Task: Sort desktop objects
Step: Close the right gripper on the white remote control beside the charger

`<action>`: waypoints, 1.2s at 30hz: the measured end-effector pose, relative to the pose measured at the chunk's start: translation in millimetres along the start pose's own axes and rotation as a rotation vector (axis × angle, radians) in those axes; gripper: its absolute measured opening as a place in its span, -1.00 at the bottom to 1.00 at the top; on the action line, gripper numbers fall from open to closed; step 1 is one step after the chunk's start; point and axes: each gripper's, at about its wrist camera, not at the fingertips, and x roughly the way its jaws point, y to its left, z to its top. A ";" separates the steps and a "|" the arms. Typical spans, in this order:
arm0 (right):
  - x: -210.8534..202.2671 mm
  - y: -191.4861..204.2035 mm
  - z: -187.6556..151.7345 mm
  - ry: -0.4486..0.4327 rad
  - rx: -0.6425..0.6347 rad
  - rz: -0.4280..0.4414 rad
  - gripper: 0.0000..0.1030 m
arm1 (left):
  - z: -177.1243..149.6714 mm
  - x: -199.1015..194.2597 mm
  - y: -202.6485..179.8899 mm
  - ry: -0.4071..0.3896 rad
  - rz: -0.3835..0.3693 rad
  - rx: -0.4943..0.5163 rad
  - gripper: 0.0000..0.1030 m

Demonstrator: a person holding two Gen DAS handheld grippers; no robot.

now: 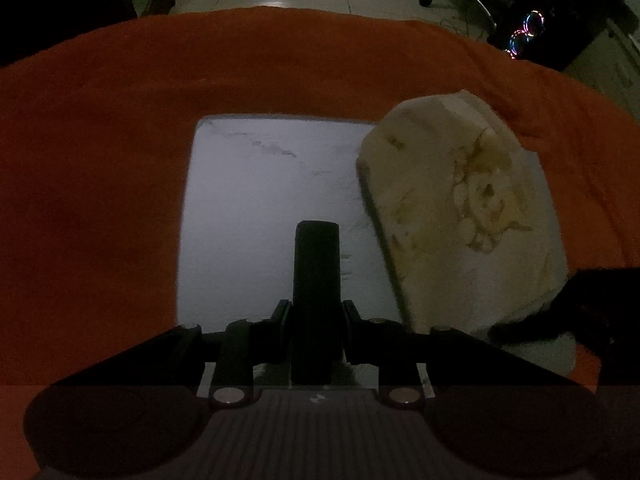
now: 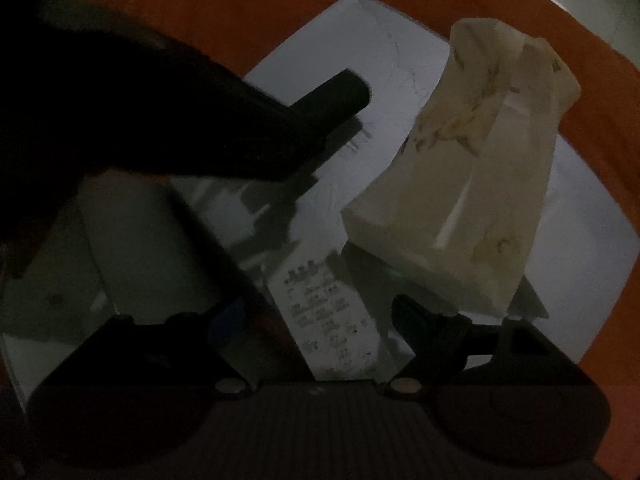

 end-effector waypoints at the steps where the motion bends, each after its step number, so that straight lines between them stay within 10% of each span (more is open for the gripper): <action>1: 1.4 -2.9 2.5 0.007 0.018 -0.038 0.62 | -0.6 -0.1 1.3 0.001 0.002 -0.001 -0.58; 12: 17.0 -0.3 5.7 0.071 -0.043 -0.104 0.58 | 6.0 4.0 4.1 0.025 -0.007 0.004 -0.58; 18: 21.3 3.9 4.5 0.057 -0.084 -0.133 0.00 | 6.4 7.6 3.0 0.031 -0.018 0.023 -0.58; 36: -2.8 -115.1 -9.9 -0.040 0.608 -0.232 -0.02 | 1.4 7.2 7.9 0.042 -0.024 0.026 -0.58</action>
